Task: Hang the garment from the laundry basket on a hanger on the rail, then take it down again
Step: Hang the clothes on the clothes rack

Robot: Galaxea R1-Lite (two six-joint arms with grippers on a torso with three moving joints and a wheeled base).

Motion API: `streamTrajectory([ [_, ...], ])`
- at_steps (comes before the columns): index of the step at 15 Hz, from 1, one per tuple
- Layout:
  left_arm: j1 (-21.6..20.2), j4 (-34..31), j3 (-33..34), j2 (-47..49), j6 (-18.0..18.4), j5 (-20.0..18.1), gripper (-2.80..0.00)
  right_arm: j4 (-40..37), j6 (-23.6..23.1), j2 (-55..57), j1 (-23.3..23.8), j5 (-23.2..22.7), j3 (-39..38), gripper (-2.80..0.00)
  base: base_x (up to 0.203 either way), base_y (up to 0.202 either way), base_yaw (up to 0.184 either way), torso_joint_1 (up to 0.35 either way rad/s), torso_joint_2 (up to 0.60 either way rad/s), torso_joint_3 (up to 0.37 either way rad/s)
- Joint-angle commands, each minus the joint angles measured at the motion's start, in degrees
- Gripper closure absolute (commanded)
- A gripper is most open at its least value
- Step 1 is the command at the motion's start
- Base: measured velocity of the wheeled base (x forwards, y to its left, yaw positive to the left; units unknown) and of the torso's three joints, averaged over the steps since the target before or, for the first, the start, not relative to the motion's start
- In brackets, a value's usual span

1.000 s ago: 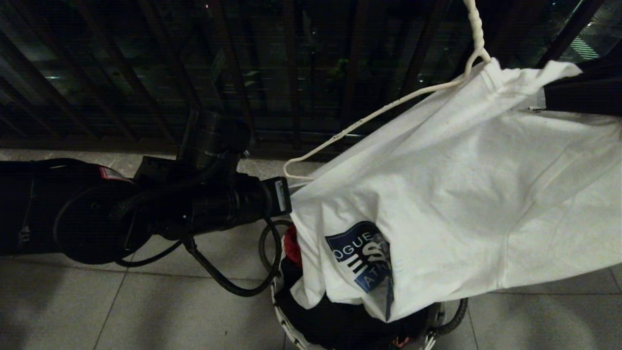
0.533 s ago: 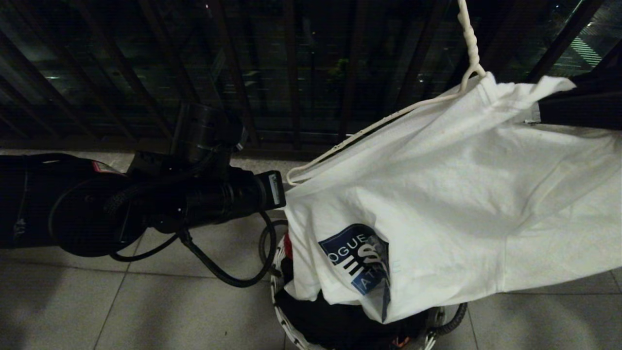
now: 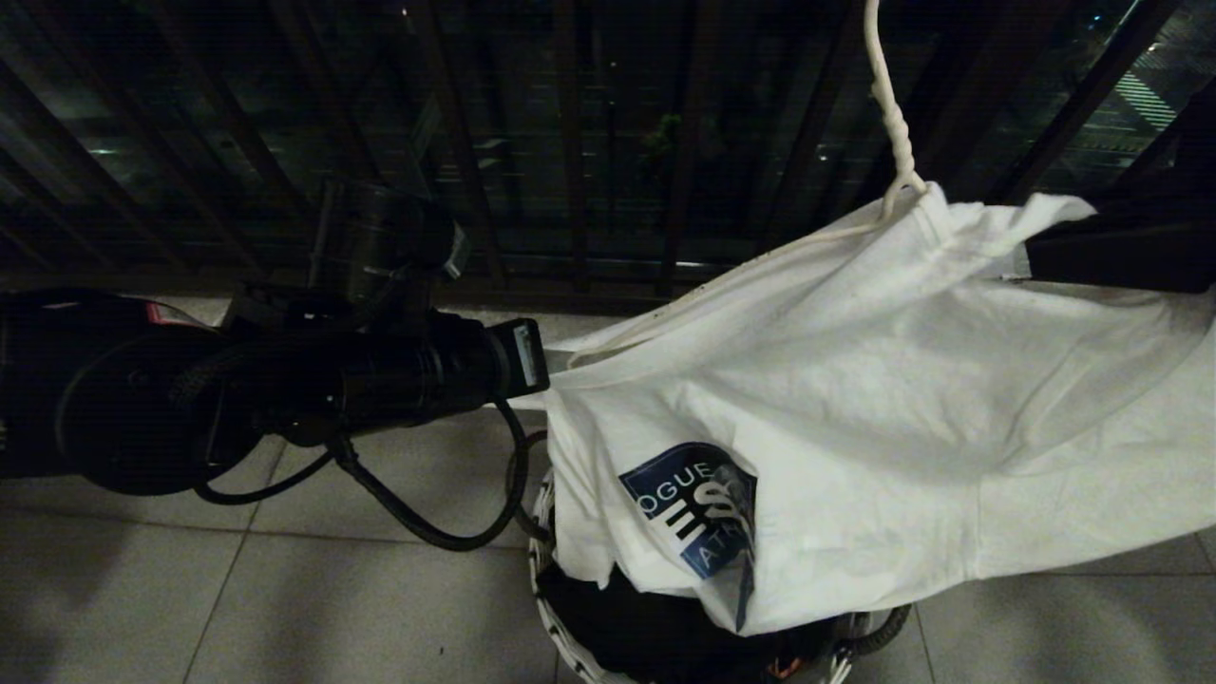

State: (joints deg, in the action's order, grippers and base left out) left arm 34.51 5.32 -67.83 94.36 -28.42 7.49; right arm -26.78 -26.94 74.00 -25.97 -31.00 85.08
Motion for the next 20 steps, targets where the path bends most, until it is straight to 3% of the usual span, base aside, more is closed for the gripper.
streamTrajectory([
  [1,0.11,0.05,-0.09,-2.32,-0.15,-0.1,0.0,-0.18,-0.25,1.38,-0.05,-0.2,-0.27,0.0,0.0,0.0,0.0,0.0,0.0,0.0],
  [6,0.82,-0.52,-1.18,-6.21,2.03,-1.25,0.0,2.35,-0.31,3.95,-0.39,-0.28,-0.27,0.0,0.0,0.0,0.0,0.0,0.0,0.0],
  [8,0.98,-1.3,-4.66,-5.67,2.2,-2.02,0.0,2.37,0.14,4.39,-0.31,-0.38,-0.27,0.0,0.0,0.0,0.0,0.0,0.0,0.0],
  [13,1.7,-16.05,-20.43,-5.01,3.57,-5.03,0.0,5.77,1.86,5.75,-0.49,-1.01,-0.36,0.0,0.0,0.0,0.0,0.0,0.0,0.0],
  [17,2.89,-23.59,-32.53,-2.4,3.67,-5.68,0.0,9.66,4.78,6.47,-0.49,-2.75,-0.49,0.0,0.0,0.0,0.0,0.0,0.0,0.0],
  [20,3.52,-25.47,-38.99,-1.53,3.72,-5.67,0.0,17.06,8.3,6.94,-0.95,-3.27,-2.77,0.0,0.0,0.0,0.0,0.0,0.0,0.0],
])
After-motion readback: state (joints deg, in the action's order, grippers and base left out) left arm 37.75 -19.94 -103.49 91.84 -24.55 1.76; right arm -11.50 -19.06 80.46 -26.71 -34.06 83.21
